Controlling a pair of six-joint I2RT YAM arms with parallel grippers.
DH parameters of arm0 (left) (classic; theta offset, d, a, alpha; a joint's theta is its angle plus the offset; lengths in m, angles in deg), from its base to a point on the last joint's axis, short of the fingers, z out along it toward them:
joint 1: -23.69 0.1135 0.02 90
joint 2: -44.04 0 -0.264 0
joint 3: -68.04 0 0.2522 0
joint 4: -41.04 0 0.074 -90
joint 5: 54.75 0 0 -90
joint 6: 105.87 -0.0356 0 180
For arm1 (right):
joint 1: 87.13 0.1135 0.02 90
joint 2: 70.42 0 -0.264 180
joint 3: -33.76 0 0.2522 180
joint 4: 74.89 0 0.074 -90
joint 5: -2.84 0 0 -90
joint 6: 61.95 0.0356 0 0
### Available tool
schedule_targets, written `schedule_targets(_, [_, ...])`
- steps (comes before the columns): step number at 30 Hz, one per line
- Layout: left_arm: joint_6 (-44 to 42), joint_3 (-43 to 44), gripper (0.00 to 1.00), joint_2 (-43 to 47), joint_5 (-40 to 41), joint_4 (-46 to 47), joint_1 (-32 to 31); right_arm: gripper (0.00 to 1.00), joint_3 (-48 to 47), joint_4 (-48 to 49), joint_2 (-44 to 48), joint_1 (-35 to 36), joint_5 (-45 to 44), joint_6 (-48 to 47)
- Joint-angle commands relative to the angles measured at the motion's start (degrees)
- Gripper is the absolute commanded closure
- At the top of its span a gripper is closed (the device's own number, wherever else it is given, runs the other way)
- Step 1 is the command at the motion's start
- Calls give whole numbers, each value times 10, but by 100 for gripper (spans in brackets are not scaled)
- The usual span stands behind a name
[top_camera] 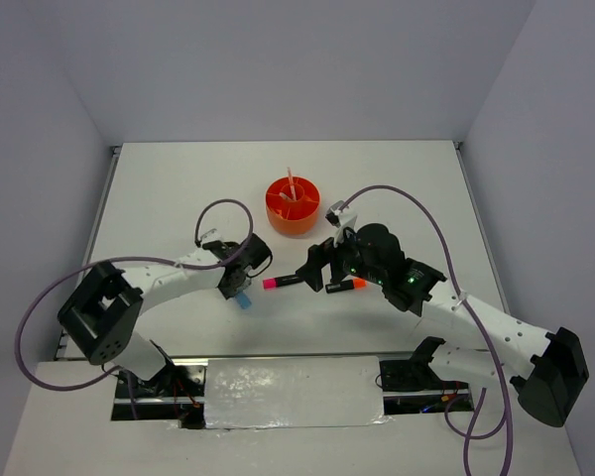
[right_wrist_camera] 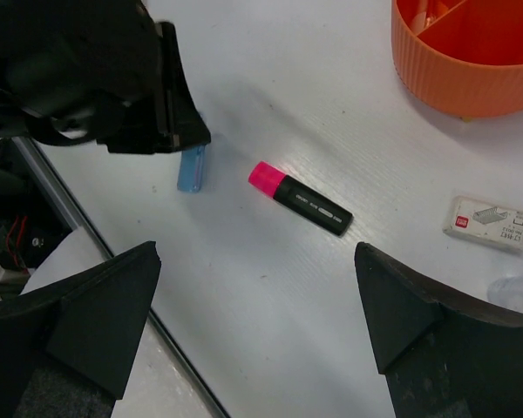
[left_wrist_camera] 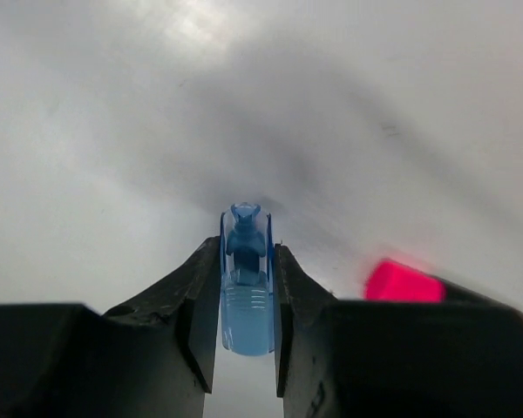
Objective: Sort the stationery into containers
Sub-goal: Pick up the stationery from the center of the board, then place the stationery in the storage box.
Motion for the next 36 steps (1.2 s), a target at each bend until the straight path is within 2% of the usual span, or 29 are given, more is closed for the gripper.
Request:
schedule_targets(1, [-159, 10, 100, 78, 104, 104, 3, 0, 5, 26, 16, -3, -5, -11])
schedule_targets(5, [-302, -58, 100, 185, 127, 269, 5, 0, 5, 26, 19, -4, -18, -12])
schedule_targets(6, [-378, -74, 100, 212, 123, 317, 7, 0, 7, 27, 21, -6, -20, -12])
schedule_targets(7, [-421, -93, 100, 257, 112, 434, 9, 0, 9, 29, 25, -7, -25, -11])
schedule_targets(9, [-528, -139, 100, 292, 54, 549, 23, 0, 14, 38, 35, -10, -30, -5])
schedule_targets(10, [-556, -150, 100, 310, 35, 598, 26, 0, 17, 44, 40, -13, -33, -2])
schedule_targets(11, [-583, -158, 100, 314, 10, 675, 30, 0, 25, 55, 45, -14, -34, 0])
schedule_targets(12, [-629, -158, 100, 313, -1, 708, 33, 0, 28, 60, 54, -16, -34, 4])
schedule_targets(17, [-740, -119, 100, 237, -84, 858, 54, 0, 45, 67, 75, -21, -52, 15])
schedule_targets(21, [-729, -86, 100, 144, -168, 911, 98, 0, 51, 67, 92, -24, -55, 20])
schedule_targets(25, [-703, -80, 100, 92, -206, 965, 135, 0, 50, 67, 100, -25, -50, 15])
schedule_targets(36, [-654, -39, 100, -25, -306, 1056, 172, 0, 38, 92, 56, -27, -35, 13])
